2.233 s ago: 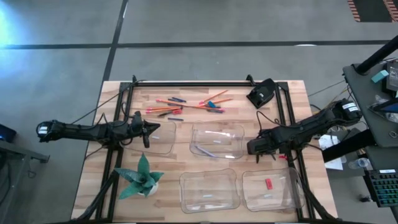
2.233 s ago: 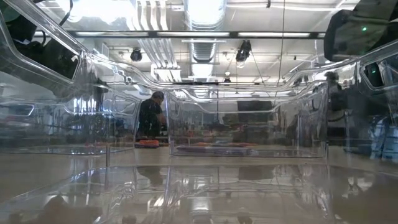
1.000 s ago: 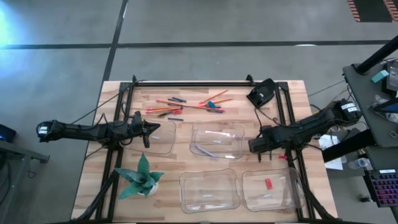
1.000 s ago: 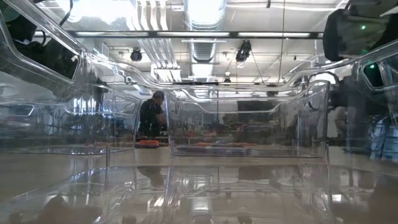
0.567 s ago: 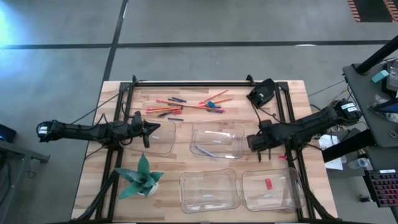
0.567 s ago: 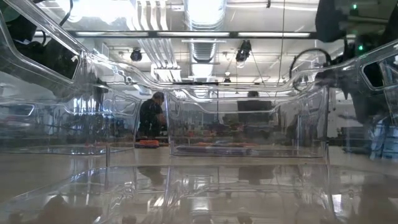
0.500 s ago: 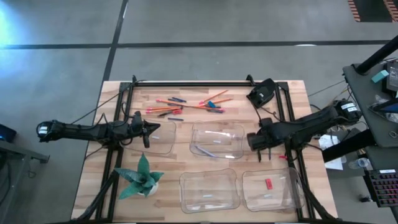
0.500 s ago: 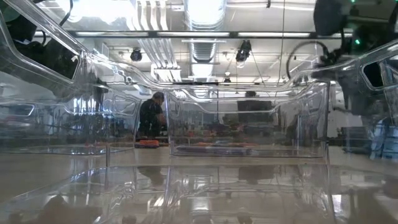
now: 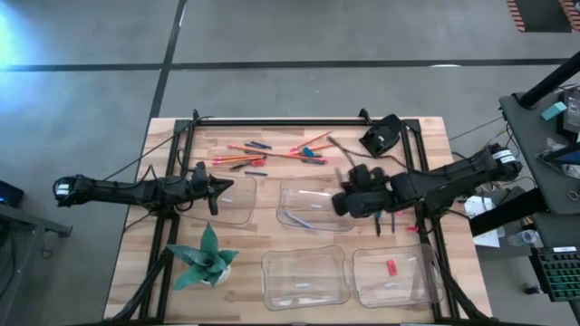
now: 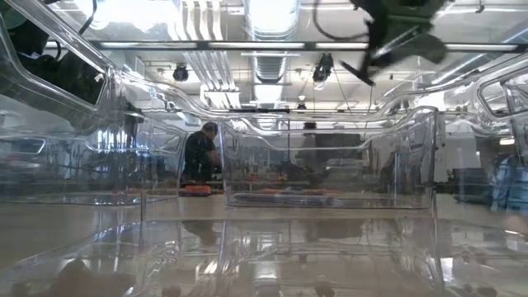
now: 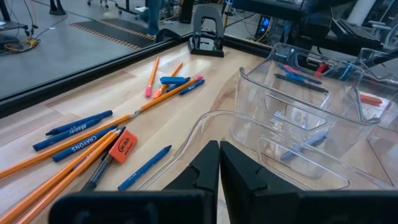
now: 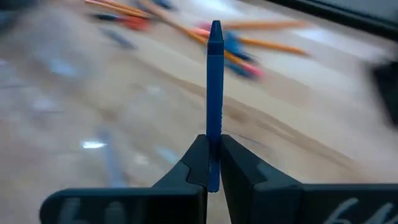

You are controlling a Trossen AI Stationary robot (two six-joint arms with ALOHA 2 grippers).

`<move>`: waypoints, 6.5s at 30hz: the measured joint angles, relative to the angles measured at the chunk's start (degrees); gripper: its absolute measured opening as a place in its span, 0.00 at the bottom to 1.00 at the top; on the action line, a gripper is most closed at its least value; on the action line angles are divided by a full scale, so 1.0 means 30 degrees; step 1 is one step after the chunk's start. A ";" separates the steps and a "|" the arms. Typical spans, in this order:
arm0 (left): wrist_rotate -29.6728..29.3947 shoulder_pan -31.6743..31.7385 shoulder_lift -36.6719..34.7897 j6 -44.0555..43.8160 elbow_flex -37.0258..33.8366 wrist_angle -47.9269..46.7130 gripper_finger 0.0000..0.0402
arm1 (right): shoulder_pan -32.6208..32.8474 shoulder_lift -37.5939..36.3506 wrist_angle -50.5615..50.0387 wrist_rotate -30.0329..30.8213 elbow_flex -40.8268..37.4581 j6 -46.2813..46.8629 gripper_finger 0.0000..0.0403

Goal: Sort crayons/erasers/pens/pencils in bins
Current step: Put the blue crayon into the bottom left transparent bin, then put the black pen into the top right transparent bin

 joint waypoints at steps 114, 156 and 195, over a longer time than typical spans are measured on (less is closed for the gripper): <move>0.0007 0.0004 0.0200 0.0007 0.0000 0.0001 0.00 | 0.2066 -0.2070 -0.2953 -1.1006 -0.8060 1.2513 0.38; 0.0000 0.0007 0.0182 0.0000 -0.0007 0.0001 0.00 | 0.0121 -0.1040 0.0924 -1.0740 -1.0688 0.9263 0.07; 0.0002 0.0007 0.0206 0.0000 -0.0007 0.0001 0.00 | 0.0106 -0.1701 -0.6130 0.0418 -0.1894 0.3596 0.06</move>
